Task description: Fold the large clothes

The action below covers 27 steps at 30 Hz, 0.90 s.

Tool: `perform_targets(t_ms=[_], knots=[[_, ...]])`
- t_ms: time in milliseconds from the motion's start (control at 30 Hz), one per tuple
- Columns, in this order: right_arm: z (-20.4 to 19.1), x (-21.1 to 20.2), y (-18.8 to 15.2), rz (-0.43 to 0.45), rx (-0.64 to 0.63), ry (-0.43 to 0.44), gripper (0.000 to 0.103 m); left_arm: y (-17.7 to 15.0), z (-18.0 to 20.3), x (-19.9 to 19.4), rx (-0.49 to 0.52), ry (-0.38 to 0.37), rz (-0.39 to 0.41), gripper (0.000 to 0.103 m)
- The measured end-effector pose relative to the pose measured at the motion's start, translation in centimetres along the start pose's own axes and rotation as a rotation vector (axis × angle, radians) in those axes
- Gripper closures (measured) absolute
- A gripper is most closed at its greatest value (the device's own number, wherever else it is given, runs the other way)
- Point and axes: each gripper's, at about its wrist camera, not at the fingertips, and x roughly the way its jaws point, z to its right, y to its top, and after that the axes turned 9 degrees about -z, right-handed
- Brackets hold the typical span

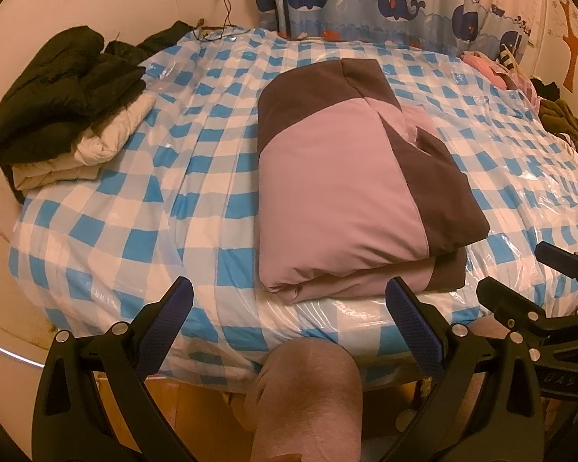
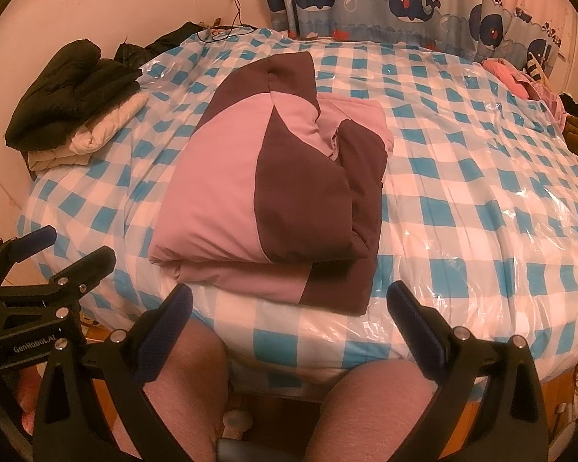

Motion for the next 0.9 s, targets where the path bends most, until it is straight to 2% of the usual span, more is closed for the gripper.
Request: perform_targets(t_ms=[900], knots=[[-0.31,-0.01,-0.15,-0.004,0.006,0.000,0.007,-0.11,-0.16,-0.24,-0.003,0.006,-0.012,0.007]])
